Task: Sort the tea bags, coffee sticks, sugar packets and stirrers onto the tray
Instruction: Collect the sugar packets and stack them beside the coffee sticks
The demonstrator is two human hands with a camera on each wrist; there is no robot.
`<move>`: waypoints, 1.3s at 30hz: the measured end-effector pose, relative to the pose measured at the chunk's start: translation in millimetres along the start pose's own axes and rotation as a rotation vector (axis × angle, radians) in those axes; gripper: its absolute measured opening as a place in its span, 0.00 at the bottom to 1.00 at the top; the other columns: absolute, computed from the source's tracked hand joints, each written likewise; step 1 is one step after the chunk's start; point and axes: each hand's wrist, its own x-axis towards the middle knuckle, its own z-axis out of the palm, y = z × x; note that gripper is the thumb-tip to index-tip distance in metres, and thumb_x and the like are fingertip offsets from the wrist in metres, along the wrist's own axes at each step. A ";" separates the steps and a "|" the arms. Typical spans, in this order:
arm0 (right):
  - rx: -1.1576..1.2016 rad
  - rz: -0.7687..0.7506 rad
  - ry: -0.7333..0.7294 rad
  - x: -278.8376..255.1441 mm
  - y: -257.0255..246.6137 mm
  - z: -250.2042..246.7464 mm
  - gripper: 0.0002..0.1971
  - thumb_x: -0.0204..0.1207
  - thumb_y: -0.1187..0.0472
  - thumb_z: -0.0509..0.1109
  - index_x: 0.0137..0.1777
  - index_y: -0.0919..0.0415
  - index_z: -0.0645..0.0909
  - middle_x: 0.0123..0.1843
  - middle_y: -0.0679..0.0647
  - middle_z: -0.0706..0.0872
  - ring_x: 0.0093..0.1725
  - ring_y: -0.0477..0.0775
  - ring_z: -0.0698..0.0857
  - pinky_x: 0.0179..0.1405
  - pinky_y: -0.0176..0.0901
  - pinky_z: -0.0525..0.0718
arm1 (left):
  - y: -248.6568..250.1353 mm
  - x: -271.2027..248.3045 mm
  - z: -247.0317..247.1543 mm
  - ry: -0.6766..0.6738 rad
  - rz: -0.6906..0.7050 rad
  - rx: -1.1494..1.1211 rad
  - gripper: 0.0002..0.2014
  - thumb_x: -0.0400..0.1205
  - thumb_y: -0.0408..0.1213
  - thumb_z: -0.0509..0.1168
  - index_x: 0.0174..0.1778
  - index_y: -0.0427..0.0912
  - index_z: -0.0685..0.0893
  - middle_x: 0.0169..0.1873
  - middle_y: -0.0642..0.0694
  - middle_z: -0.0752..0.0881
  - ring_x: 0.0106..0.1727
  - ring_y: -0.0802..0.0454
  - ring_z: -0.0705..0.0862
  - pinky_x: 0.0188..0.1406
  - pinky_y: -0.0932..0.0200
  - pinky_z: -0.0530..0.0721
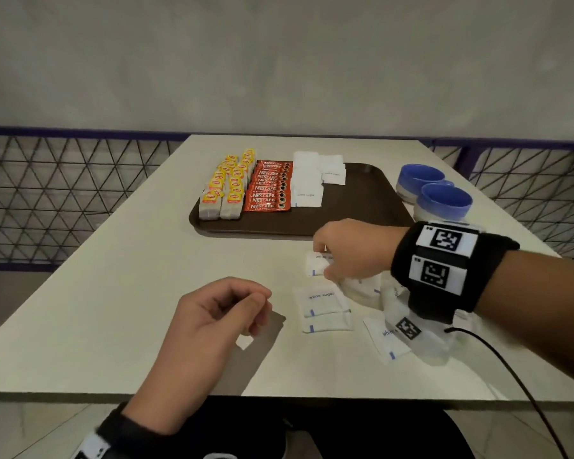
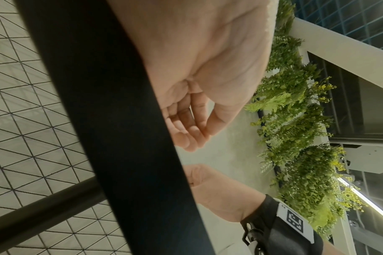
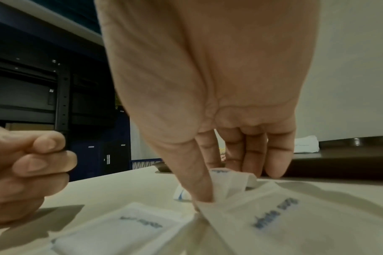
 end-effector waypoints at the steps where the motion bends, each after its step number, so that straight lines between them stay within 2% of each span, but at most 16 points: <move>1: 0.014 0.002 -0.003 -1.9 -0.9 -2.1 0.11 0.81 0.57 0.75 0.60 0.59 0.83 0.55 0.55 0.87 0.50 0.56 0.87 0.55 0.53 0.90 | -0.1 0.3 -0.2 0.000 0.001 -0.001 0.11 0.84 0.25 0.67 0.40 0.40 0.92 0.28 0.43 0.86 0.32 0.49 0.83 0.32 0.67 0.80; 3: 0.053 -0.016 0.027 -8.0 -3.2 -7.5 0.10 0.81 0.57 0.75 0.58 0.58 0.81 0.51 0.52 0.83 0.46 0.52 0.82 0.50 0.47 0.86 | -1.2 1.0 -0.8 0.001 0.002 -0.007 0.11 0.84 0.26 0.67 0.41 0.41 0.93 0.31 0.40 0.87 0.33 0.48 0.83 0.36 0.61 0.82; 5: 0.120 -0.053 0.053 -17.6 -6.3 -15.7 0.11 0.79 0.56 0.77 0.54 0.59 0.81 0.47 0.50 0.82 0.42 0.53 0.80 0.42 0.46 0.82 | -1.9 1.1 -1.5 0.001 0.002 -0.013 0.10 0.84 0.27 0.67 0.43 0.41 0.93 0.34 0.36 0.89 0.36 0.44 0.84 0.42 0.50 0.84; 8: 0.290 -0.097 -0.074 -32.7 -10.3 -26.5 0.14 0.75 0.53 0.82 0.57 0.50 0.83 0.48 0.44 0.90 0.45 0.47 0.89 0.46 0.42 0.88 | -1.9 0.7 -1.3 0.006 0.003 -0.024 0.10 0.84 0.27 0.67 0.43 0.40 0.93 0.35 0.34 0.88 0.37 0.41 0.84 0.45 0.42 0.83; 10: 0.285 -0.096 -0.151 -38.4 -14.5 -23.8 0.23 0.73 0.50 0.83 0.66 0.46 0.81 0.50 0.40 0.89 0.50 0.44 0.89 0.51 0.41 0.88 | -2.3 0.8 -1.2 0.011 -0.002 -0.030 0.10 0.84 0.26 0.67 0.43 0.40 0.93 0.35 0.33 0.88 0.37 0.41 0.84 0.45 0.42 0.82; 12: 0.141 -0.099 -0.146 -38.7 -18.0 -13.9 0.27 0.72 0.47 0.83 0.69 0.47 0.80 0.45 0.38 0.81 0.47 0.44 0.84 0.45 0.38 0.83 | -2.7 0.8 -1.2 0.013 -0.006 -0.033 0.11 0.84 0.26 0.67 0.42 0.40 0.93 0.35 0.33 0.88 0.37 0.42 0.84 0.45 0.43 0.82; 14: 0.039 -0.091 -0.100 -37.5 -20.9 -4.6 0.16 0.73 0.46 0.82 0.52 0.48 0.80 0.41 0.40 0.77 0.43 0.48 0.81 0.38 0.38 0.76 | -3.1 0.6 -1.4 0.017 -0.007 -0.035 0.11 0.84 0.26 0.67 0.42 0.40 0.93 0.35 0.34 0.89 0.37 0.43 0.84 0.44 0.45 0.82; 15: 0.028 -0.075 -0.084 -37.0 -20.9 -1.9 0.16 0.73 0.46 0.82 0.44 0.49 0.77 0.40 0.43 0.77 0.40 0.50 0.80 0.36 0.38 0.73 | -3.2 0.5 -1.4 0.019 -0.007 -0.035 0.11 0.84 0.26 0.67 0.42 0.40 0.93 0.35 0.34 0.89 0.36 0.43 0.84 0.44 0.46 0.82; 19: 0.021 -0.064 -0.066 -38.6 -23.0 -3.5 0.20 0.72 0.45 0.82 0.39 0.51 0.72 0.40 0.47 0.77 0.37 0.50 0.75 0.34 0.40 0.72 | -3.6 0.4 -1.2 0.017 -0.008 -0.034 0.11 0.84 0.26 0.67 0.42 0.40 0.93 0.35 0.34 0.89 0.36 0.43 0.84 0.44 0.47 0.82; 22: 0.057 -0.058 -0.082 -39.3 -23.6 -3.9 0.20 0.72 0.47 0.83 0.44 0.46 0.72 0.45 0.44 0.78 0.40 0.47 0.77 0.38 0.40 0.76 | -3.9 0.7 -1.0 0.016 -0.012 -0.035 0.10 0.85 0.26 0.67 0.43 0.40 0.93 0.36 0.35 0.89 0.37 0.43 0.84 0.44 0.46 0.82; 26: 0.124 -0.046 -0.095 -40.7 -24.3 -3.2 0.25 0.71 0.49 0.84 0.64 0.51 0.78 0.50 0.43 0.82 0.48 0.49 0.84 0.42 0.39 0.81 | -4.6 1.4 -0.8 0.021 -0.017 -0.022 0.10 0.84 0.28 0.67 0.43 0.41 0.93 0.35 0.37 0.89 0.36 0.44 0.84 0.44 0.45 0.82; 29: 0.100 -0.030 -0.097 -39.4 -25.2 -2.0 0.21 0.71 0.48 0.84 0.56 0.59 0.81 0.49 0.52 0.85 0.43 0.53 0.82 0.39 0.42 0.79 | -4.7 0.7 0.2 0.018 -0.016 -0.022 0.10 0.84 0.27 0.67 0.44 0.41 0.93 0.34 0.38 0.89 0.35 0.47 0.84 0.43 0.49 0.82; 32: 0.082 -0.017 -0.099 -39.4 -25.9 -2.5 0.20 0.72 0.48 0.83 0.47 0.57 0.77 0.43 0.51 0.79 0.38 0.51 0.75 0.35 0.40 0.74 | -4.9 -0.1 -0.1 0.008 -0.011 -0.014 0.09 0.84 0.28 0.68 0.44 0.41 0.93 0.34 0.38 0.89 0.35 0.47 0.84 0.42 0.51 0.83; 35: 0.126 -0.010 -0.111 -41.3 -26.5 -4.1 0.22 0.72 0.50 0.84 0.58 0.55 0.77 0.51 0.51 0.83 0.43 0.51 0.79 0.35 0.39 0.76 | -3.0 -1.8 0.1 -0.002 -0.010 0.009 0.10 0.84 0.28 0.68 0.43 0.42 0.93 0.34 0.38 0.89 0.36 0.47 0.84 0.40 0.58 0.83; 37: 0.157 -0.008 -0.118 -41.8 -25.8 -3.4 0.26 0.71 0.49 0.84 0.64 0.54 0.77 0.56 0.50 0.84 0.50 0.53 0.84 0.42 0.42 0.82 | -1.6 -2.5 0.8 -0.002 -0.008 0.015 0.10 0.84 0.27 0.68 0.42 0.42 0.93 0.34 0.37 0.89 0.34 0.49 0.84 0.37 0.63 0.83; 39: 0.158 -0.009 -0.115 -42.4 -25.7 -2.9 0.23 0.71 0.49 0.84 0.61 0.54 0.79 0.53 0.49 0.85 0.49 0.54 0.85 0.44 0.43 0.83 | -2.4 -2.2 1.3 0.001 -0.008 0.019 0.10 0.84 0.27 0.68 0.43 0.42 0.93 0.34 0.36 0.89 0.34 0.49 0.84 0.38 0.61 0.83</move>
